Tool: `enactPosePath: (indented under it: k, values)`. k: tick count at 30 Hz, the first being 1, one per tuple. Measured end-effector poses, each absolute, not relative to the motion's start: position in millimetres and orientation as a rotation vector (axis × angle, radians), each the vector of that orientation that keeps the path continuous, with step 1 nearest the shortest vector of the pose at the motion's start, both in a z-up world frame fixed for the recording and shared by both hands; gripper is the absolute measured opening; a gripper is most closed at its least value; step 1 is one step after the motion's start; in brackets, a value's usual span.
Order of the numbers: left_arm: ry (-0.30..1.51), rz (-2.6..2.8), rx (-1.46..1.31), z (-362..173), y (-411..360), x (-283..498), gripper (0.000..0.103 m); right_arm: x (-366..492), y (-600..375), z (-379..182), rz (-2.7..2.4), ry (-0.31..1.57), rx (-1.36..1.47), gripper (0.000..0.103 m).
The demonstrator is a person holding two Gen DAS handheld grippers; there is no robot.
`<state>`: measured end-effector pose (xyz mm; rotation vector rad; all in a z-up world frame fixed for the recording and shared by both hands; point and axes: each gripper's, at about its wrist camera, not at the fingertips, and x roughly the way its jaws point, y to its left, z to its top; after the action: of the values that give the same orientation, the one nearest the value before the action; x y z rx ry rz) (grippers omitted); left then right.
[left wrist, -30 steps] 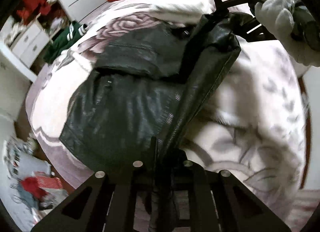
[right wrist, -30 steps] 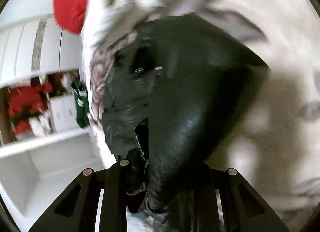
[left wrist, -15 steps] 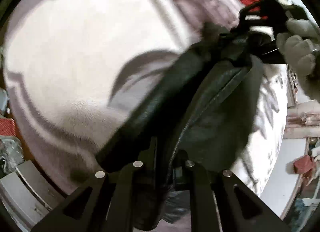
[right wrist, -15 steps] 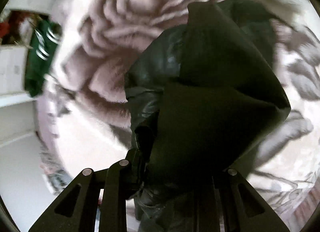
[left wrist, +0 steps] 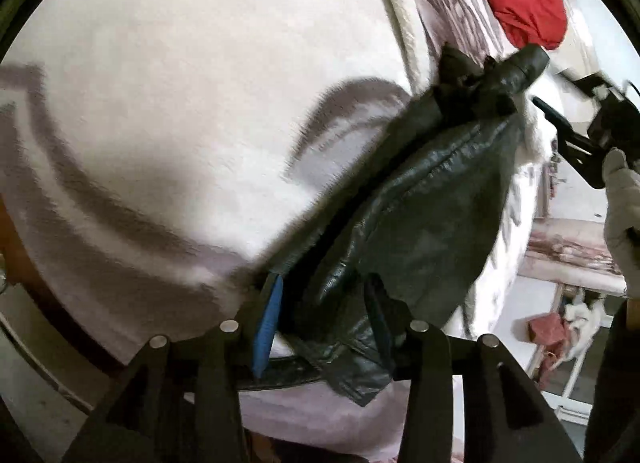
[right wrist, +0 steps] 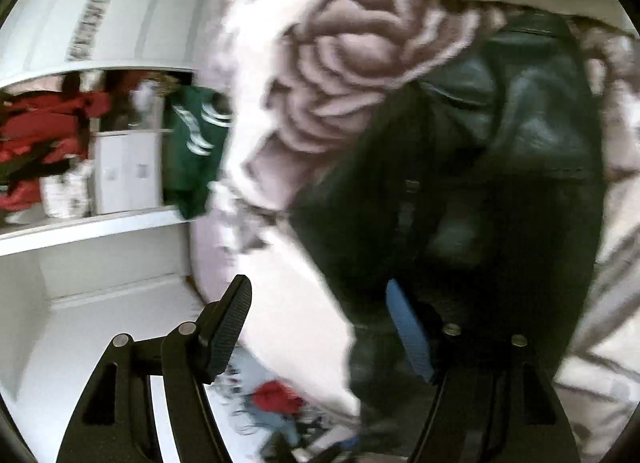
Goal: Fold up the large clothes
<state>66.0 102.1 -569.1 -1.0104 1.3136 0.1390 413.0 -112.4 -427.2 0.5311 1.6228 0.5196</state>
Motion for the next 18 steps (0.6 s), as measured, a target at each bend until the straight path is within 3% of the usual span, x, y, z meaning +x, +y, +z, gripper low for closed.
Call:
enactPosePath:
  k: [1,6,9,11,13,18]
  values:
    - [1.308,0.15,-0.997,-567,105,68,0.039,410,-104,-435,0.508,1.646,0.475,0.023]
    - [1.303,0.178,-0.896,-557,116,89,0.039,405,-40,-522,0.485,1.73,0.221,0.019]
    - [1.288,0.152,-0.891,-550,115,107,0.039,416,-45,-541,0.491,1.79,0.362,0.019]
    - [1.265,0.12,-0.881,-543,111,121,0.039,421,-61,-517,0.524,1.783,0.424,0.021]
    - [1.237,0.084,-0.839,-534,103,146,0.039,422,-87,-483,0.534,1.697,0.43,0.045]
    - [1.186,0.029,-0.749,-527,88,213,0.039,430,-196,-416,0.354,1.477,0.341,0.063]
